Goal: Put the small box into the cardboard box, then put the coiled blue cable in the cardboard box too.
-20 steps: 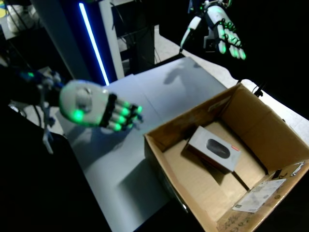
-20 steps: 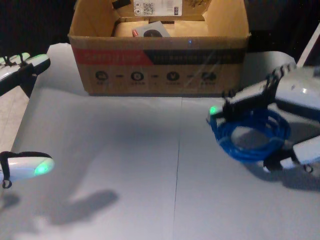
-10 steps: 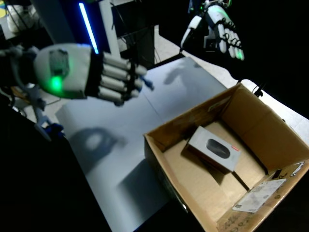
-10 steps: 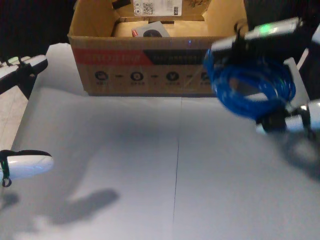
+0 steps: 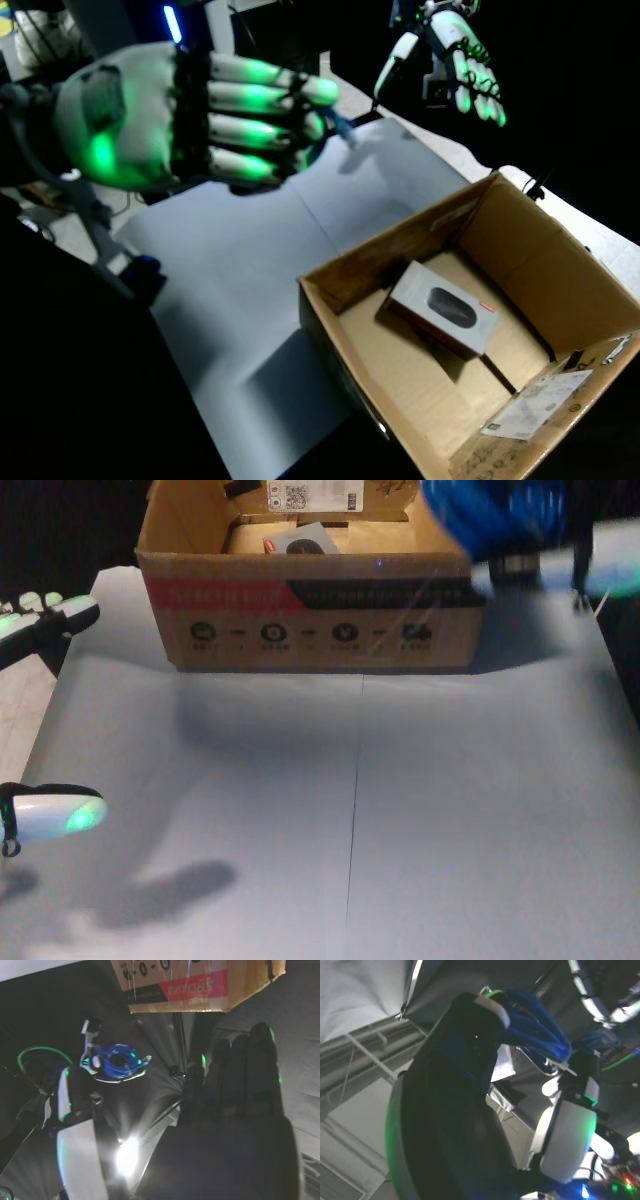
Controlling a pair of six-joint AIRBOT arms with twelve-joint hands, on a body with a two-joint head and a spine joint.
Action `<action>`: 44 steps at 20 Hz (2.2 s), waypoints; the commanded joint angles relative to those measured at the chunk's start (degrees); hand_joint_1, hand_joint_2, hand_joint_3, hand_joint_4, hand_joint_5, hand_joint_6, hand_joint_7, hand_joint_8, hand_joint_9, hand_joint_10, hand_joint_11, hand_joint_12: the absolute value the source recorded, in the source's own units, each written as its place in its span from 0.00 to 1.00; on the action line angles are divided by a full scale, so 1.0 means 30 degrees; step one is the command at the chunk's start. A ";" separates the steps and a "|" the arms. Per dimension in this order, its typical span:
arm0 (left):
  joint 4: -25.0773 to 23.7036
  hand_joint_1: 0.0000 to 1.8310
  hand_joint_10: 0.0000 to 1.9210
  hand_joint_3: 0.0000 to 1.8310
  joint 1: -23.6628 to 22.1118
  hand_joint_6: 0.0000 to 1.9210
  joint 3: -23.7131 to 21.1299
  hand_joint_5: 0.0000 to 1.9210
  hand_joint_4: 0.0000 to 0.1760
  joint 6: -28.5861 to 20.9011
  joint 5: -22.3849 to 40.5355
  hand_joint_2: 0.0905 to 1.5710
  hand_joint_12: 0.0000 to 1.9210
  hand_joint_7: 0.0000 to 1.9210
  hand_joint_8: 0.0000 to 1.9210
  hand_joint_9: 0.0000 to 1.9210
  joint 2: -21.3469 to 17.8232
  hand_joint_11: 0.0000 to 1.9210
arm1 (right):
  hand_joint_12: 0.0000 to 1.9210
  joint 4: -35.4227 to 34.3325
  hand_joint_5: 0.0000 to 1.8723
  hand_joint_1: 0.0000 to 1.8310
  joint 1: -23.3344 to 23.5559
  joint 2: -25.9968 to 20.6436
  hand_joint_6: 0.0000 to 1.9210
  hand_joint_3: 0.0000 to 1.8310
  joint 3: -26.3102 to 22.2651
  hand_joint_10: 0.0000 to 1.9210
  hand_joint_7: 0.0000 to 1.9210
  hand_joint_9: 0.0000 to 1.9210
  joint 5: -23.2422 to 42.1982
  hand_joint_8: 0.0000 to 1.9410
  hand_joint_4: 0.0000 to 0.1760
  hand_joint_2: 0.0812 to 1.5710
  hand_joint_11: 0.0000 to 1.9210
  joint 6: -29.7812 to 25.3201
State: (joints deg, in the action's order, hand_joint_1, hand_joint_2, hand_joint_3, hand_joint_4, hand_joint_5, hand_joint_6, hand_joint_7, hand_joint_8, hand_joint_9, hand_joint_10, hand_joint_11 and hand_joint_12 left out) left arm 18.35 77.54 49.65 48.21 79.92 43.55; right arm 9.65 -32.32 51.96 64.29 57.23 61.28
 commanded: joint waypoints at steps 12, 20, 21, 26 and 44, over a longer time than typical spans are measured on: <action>-0.0259 0.42 0.00 0.00 -0.0674 0.00 0.0523 0.12 0.54 -0.0215 0.2016 0.50 0.05 0.08 0.00 0.06 0.0298 0.06 | 0.86 -0.2097 0.38 0.57 0.3956 0.5801 0.21 0.00 0.6537 0.67 0.34 0.38 -0.5082 0.47 0.00 0.66 0.38 -0.0122; -0.0264 0.41 0.00 0.00 -0.0720 0.00 0.0515 0.12 0.68 -0.0238 0.2000 0.50 0.24 0.08 0.00 0.06 0.0340 0.00 | 0.26 -0.2097 0.00 0.29 0.3950 0.5270 0.00 0.00 0.6241 0.00 0.01 0.04 -0.5080 0.00 0.99 0.53 0.00 -0.0122; -0.0264 0.40 0.00 0.00 -0.0720 0.00 0.0515 0.11 0.72 -0.0238 0.2006 0.51 0.26 0.08 0.00 0.06 0.0344 0.00 | 0.24 -0.2097 0.00 0.29 0.3944 0.5016 0.00 0.00 0.6027 0.00 0.00 0.03 -0.4899 0.00 1.00 0.51 0.00 -0.0122; -0.0144 0.40 0.00 0.00 -0.0714 0.00 0.0519 0.12 0.68 -0.0259 0.2319 0.50 0.20 0.07 0.00 0.05 0.0310 0.00 | 0.01 -0.2613 0.00 0.32 0.2038 0.2466 0.00 0.00 0.3323 0.00 0.00 0.00 -0.1163 0.00 0.98 0.50 0.00 -0.0122; 0.0801 0.39 0.00 0.00 -0.0044 0.00 0.0003 0.07 1.00 -0.0243 0.4242 0.53 0.00 0.05 0.00 0.03 -0.0139 0.00 | 0.00 -1.1039 0.00 0.36 -1.5048 -0.0941 0.00 0.00 -0.3384 0.00 0.04 0.01 1.3287 0.01 1.00 0.50 0.00 -0.5150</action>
State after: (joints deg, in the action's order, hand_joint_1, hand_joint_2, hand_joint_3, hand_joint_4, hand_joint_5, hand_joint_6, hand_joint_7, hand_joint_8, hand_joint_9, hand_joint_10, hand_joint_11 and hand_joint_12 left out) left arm 20.21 77.62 49.80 47.77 85.30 43.29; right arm -24.25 -77.80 49.08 54.22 88.51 46.54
